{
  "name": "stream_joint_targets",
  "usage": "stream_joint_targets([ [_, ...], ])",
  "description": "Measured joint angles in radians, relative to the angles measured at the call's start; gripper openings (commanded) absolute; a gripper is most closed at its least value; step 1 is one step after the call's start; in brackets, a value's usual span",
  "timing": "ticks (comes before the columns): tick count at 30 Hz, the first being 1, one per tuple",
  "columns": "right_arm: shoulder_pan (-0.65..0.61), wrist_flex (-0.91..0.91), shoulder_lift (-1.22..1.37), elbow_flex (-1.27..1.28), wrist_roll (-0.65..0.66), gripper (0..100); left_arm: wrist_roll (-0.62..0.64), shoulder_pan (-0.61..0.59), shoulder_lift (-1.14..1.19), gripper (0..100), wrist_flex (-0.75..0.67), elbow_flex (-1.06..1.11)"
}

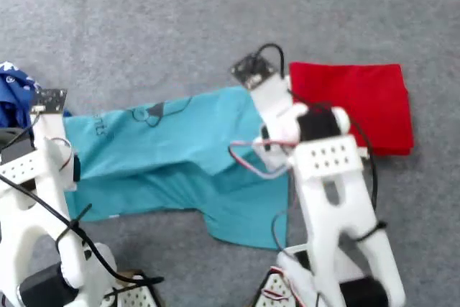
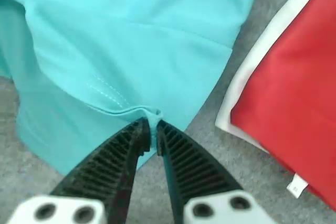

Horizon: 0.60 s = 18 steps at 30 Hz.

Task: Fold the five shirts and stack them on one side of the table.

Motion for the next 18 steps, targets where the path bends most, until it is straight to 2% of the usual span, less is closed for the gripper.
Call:
stream_joint_targets([
  [4,-0.037,0.035,-0.123,0.092,0.031,1.4,-0.038,0.0,-0.091,3,0.052,0.028],
  [10,-0.058,0.061,-0.269,0.216,0.041,1.4,-0.064,0.026,-0.371,3,0.11,0.153],
  [14,-0.058,0.069,-0.316,0.247,0.095,1.4,-0.064,0.04,-0.526,3,0.106,0.282],
  [18,-0.058,0.109,-0.325,0.252,0.173,1.4,-0.064,0.035,-0.571,3,0.068,0.37],
])
